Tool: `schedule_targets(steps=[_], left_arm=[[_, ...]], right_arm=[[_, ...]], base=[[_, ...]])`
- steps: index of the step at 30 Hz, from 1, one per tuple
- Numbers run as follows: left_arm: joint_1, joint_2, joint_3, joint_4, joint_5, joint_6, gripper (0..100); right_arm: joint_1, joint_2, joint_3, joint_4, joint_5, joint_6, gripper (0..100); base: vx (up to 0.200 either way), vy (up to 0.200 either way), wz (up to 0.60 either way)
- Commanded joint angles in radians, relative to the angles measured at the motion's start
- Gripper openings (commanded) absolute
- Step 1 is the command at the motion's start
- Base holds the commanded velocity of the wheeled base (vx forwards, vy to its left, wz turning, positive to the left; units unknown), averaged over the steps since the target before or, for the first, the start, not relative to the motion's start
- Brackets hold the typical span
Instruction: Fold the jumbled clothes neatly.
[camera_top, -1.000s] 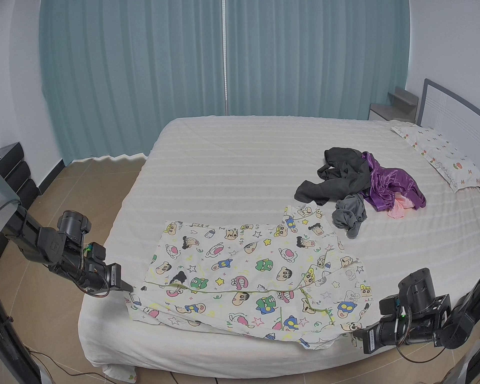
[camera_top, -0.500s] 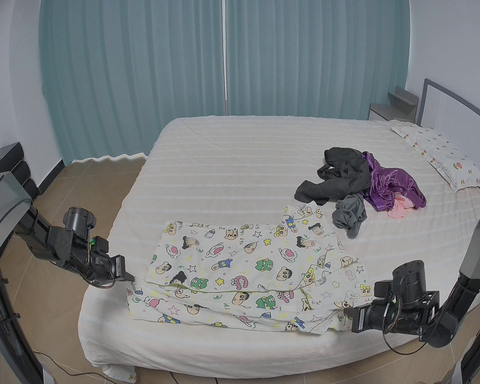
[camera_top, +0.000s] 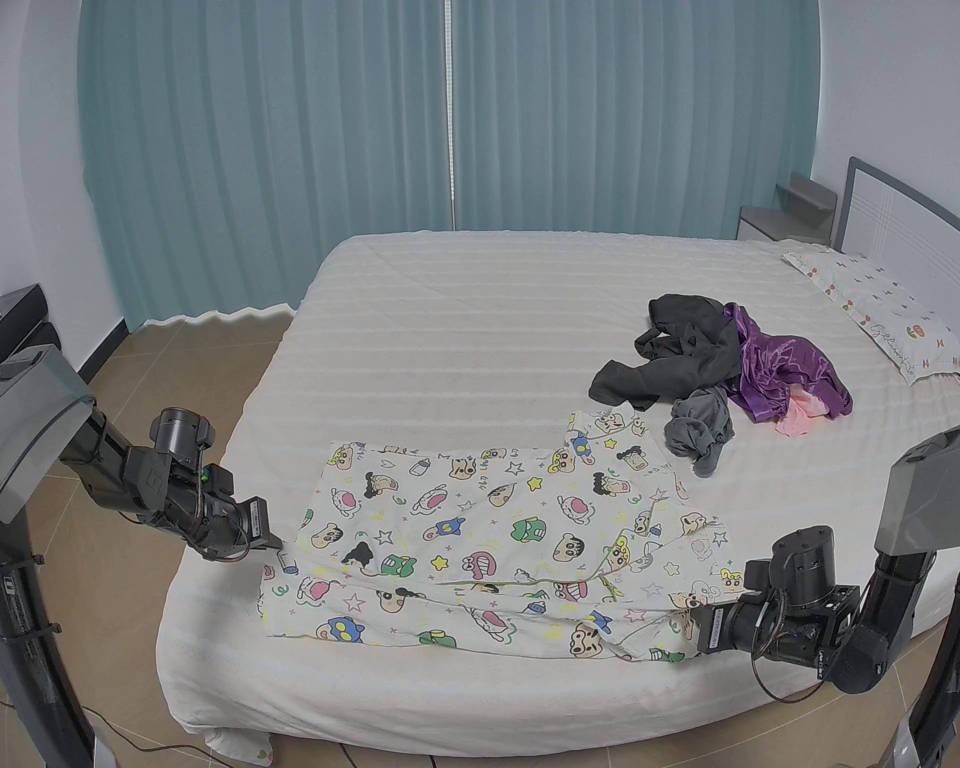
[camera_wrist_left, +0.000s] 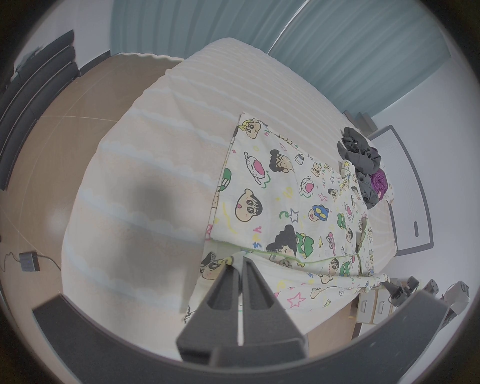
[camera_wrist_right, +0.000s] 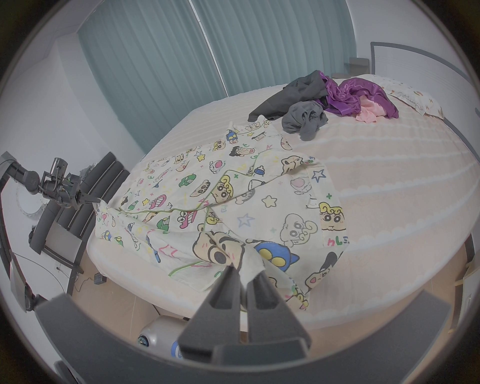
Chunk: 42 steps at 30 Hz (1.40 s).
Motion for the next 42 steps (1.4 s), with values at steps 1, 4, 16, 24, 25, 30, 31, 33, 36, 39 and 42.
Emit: schedule_targets(steps=[1,4,16,24,25,30,31,33,36,39,42], left_arm=[[-0.017,0.05,-0.034,0.0,0.006,-0.009,0],[-0.026,0.078,-0.068,0.0,0.04,-0.024,0],[-0.043,0.149,-0.19,-0.001,0.075,-0.118,0],[-0.055,0.207,-0.264,-0.001,0.095,-0.159,0],[-0.057,0.212,-0.27,-0.001,0.095,-0.159,0],[-0.058,0.228,-0.291,0.0,0.099,-0.161,0],[-0.061,0.236,-0.299,0.0,0.101,-0.161,0],[-0.061,0.244,-0.311,0.0,0.104,-0.162,0],[-0.061,0.251,-0.322,0.0,0.115,-0.167,0],[-0.064,0.265,-0.351,0.0,0.126,-0.217,0],[-0.064,0.271,-0.354,0.0,0.126,-0.22,0]], right_arm=[[-0.004,0.023,-0.025,-0.003,-0.001,0.015,0],[-0.004,0.037,-0.043,-0.027,-0.01,0.033,0],[-0.02,0.168,-0.063,-0.178,-0.059,0.047,0],[-0.041,0.2,-0.106,-0.185,-0.082,0.049,0],[-0.041,0.2,-0.109,-0.185,-0.084,0.05,0],[-0.041,0.203,-0.126,-0.185,-0.085,0.05,0],[-0.044,0.203,-0.134,-0.185,-0.085,0.055,0],[-0.046,0.204,-0.143,-0.184,-0.087,0.072,0],[-0.047,0.206,-0.151,-0.184,-0.088,0.084,0],[-0.049,0.221,-0.161,-0.185,-0.088,0.096,0],[-0.049,0.231,-0.165,-0.187,-0.088,0.102,0]], base=[[0.0,0.0,0.0],[0.0,0.0,0.0],[0.0,0.0,0.0],[0.0,0.0,0.0],[0.0,0.0,0.0],[0.0,0.0,0.0],[0.0,0.0,0.0],[0.0,0.0,0.0],[0.0,0.0,0.0],[0.0,0.0,0.0],[0.0,0.0,0.0]])
